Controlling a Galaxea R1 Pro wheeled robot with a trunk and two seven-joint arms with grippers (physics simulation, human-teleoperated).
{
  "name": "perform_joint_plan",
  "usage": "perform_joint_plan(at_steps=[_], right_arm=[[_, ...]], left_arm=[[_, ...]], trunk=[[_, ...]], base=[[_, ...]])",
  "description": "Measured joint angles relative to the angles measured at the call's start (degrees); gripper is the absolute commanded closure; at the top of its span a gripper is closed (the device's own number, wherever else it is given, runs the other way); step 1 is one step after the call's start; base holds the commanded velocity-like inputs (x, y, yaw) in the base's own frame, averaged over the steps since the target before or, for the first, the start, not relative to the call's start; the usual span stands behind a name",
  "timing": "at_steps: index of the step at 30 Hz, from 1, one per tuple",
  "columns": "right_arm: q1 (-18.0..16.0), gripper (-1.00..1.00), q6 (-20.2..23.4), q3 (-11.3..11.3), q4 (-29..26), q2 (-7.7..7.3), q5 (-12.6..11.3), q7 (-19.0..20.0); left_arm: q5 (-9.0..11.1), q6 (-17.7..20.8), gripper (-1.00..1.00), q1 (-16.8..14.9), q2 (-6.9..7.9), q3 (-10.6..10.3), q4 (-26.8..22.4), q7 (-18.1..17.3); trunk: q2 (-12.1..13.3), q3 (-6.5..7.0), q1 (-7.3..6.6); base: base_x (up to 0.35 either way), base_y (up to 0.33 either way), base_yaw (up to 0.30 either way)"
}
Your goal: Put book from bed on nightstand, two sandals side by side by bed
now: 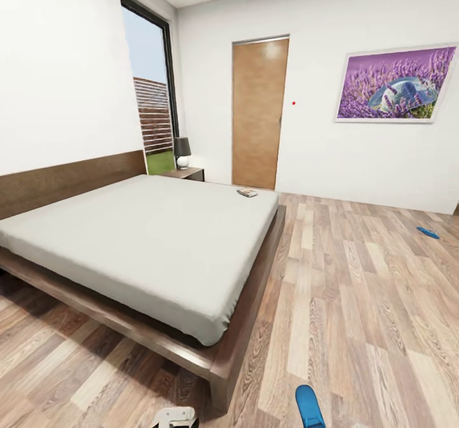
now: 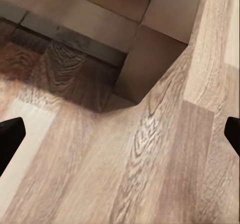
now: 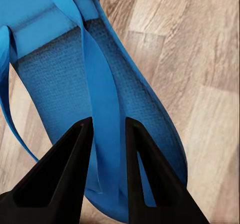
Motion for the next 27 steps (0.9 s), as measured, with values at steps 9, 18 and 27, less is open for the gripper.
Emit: perform_joint_plan(at_steps=[9,18,27], right_arm=[[-0.01,1.0,0.0,0.02,0.01,0.01,0.01,-0.06],[-0.01,1.0,0.0,0.0,0.0,0.01,0.01,-0.01],[0.0,1.0,0.0,0.0,0.0,0.0,0.0,0.0]], left_arm=[[0.0,0.01,-1.0,0.01,0.0,0.01,-0.02,0.0],[0.0,0.03,-1.0,0.01,0.01,0.01,-0.02,0.0],[0.0,0.01,-1.0,0.0,0.0,0.0,0.03,0.0]], trunk=[[0.0,0.0,-0.02],[0.0,0.0,0.0],[0.0,0.0,0.0]], base=[[0.076,0.0,-0.118],[0.027,0.0,-0.004],[0.0,0.0,-0.236]])
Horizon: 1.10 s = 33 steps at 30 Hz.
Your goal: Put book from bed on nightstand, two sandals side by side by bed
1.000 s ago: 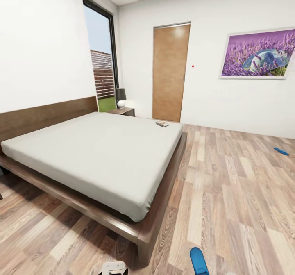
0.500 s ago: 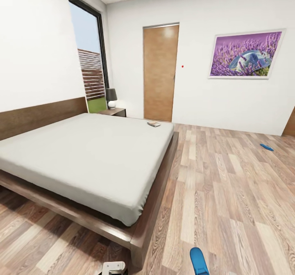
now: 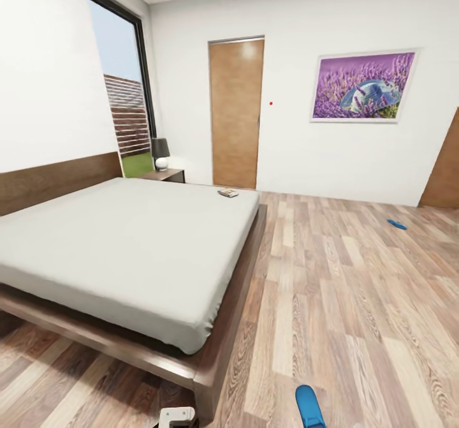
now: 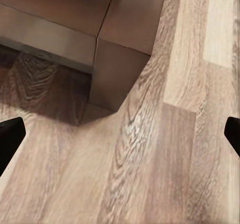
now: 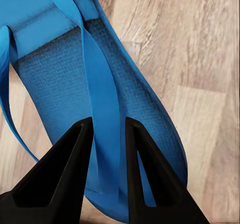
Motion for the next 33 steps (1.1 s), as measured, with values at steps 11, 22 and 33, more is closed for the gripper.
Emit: perform_joint_plan(at_steps=[11,22,33], right_arm=[[0.0,1.0,0.0,0.0,0.0,0.0,0.0,0.0],[0.0,1.0,0.0,0.0,0.0,0.0,0.0,0.0],[0.0,1.0,0.0,0.0,0.0,0.0,0.0,0.0]], left_arm=[[0.0,0.02,-1.0,0.0,0.0,0.0,0.03,0.0],[0.0,0.02,-1.0,0.0,0.0,0.0,0.0,0.0],[0.0,0.02,-1.0,0.0,0.0,0.0,0.01,0.0]], trunk=[[0.0,0.0,0.0],[0.0,0.0,0.0],[0.0,0.0,0.0]], base=[[0.0,0.0,-0.281],[0.0,0.0,-0.282],[0.0,0.0,-0.282]])
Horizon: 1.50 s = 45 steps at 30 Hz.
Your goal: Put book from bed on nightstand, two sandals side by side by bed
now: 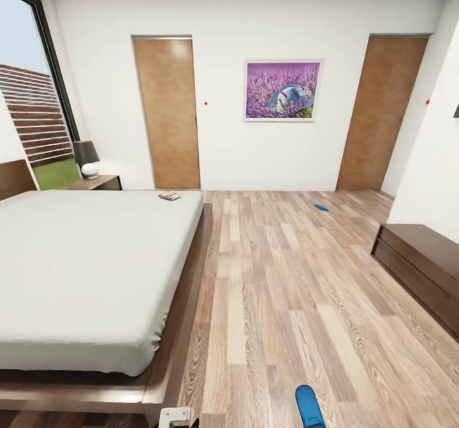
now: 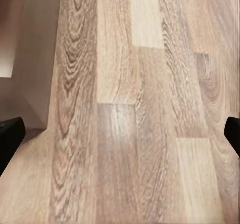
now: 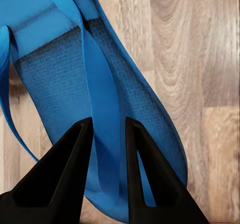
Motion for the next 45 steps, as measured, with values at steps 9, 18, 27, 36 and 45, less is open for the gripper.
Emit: perform_joint_plan(at_steps=[9,18,27,36,45], right_arm=[[0.0,1.0,0.0,0.0,0.0,0.0,0.0,0.0],[0.0,1.0,0.0,0.0,0.0,0.0,0.0,0.0],[0.0,1.0,0.0,0.0,0.0,0.0,0.0,0.0],[-0.01,1.0,0.0,0.02,0.01,0.01,0.02,-0.08],[-0.01,1.0,0.0,-0.02,0.01,0.01,-0.24,-0.09]], left_arm=[[0.0,-0.02,-1.0,0.0,0.0,0.0,0.03,0.0],[0.0,0.0,-1.0,0.0,0.0,0.0,0.04,0.0],[0.0,0.01,-1.0,0.0,0.0,0.0,0.04,0.0],[0.0,0.01,-1.0,0.01,0.0,0.01,0.02,0.0],[0.0,0.02,-1.0,0.01,0.0,0.01,0.23,0.0]], trunk=[[0.0,0.0,0.0],[0.0,0.0,0.0],[0.0,0.0,0.0],[0.0,0.0,-0.03],[0.0,0.0,0.0]], base=[[0.0,0.0,-0.282],[0.0,0.0,-0.282],[0.0,0.0,-0.282],[0.226,0.0,-0.125],[0.107,0.0,-0.003]])
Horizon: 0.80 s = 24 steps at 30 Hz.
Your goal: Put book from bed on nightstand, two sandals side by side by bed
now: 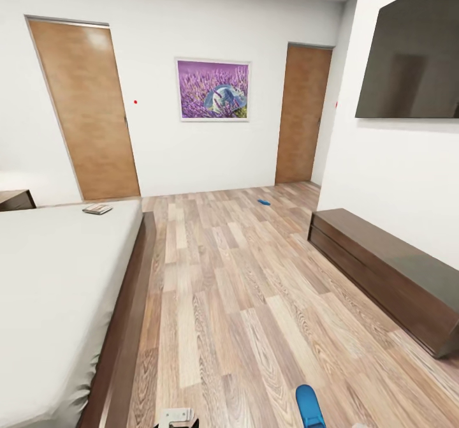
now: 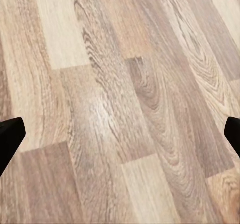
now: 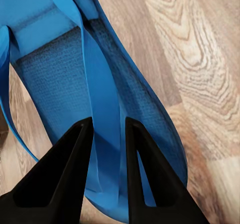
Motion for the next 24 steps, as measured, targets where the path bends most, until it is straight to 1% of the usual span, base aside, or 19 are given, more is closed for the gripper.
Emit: perform_joint_plan(at_steps=[5,17,20,24], right_arm=[[0.0,1.0,0.01,0.01,0.0,0.0,-0.26,0.01],[0.0,1.0,0.01,0.02,0.0,0.0,0.08,0.05],[0.01,1.0,0.0,0.02,-0.01,-0.01,0.14,0.06],[0.01,1.0,0.0,0.02,-0.01,-0.01,0.15,0.03]], left_arm=[[0.0,0.0,-1.0,0.0,0.0,0.0,0.05,0.0],[0.0,0.0,-1.0,0.0,0.0,0.0,0.06,0.0],[0.0,-0.01,-1.0,-0.01,0.0,-0.01,0.07,0.0],[0.0,-0.01,-1.0,-0.01,-0.01,-0.01,0.08,0.0]], trunk=[[0.0,0.08,0.0],[0.0,0.17,0.0],[0.0,0.17,0.0],[0.0,0.17,0.0]], base=[[0.001,0.0,0.0],[0.0,0.0,-0.002],[0.0,0.0,-0.157],[0.0,0.0,-0.257]])
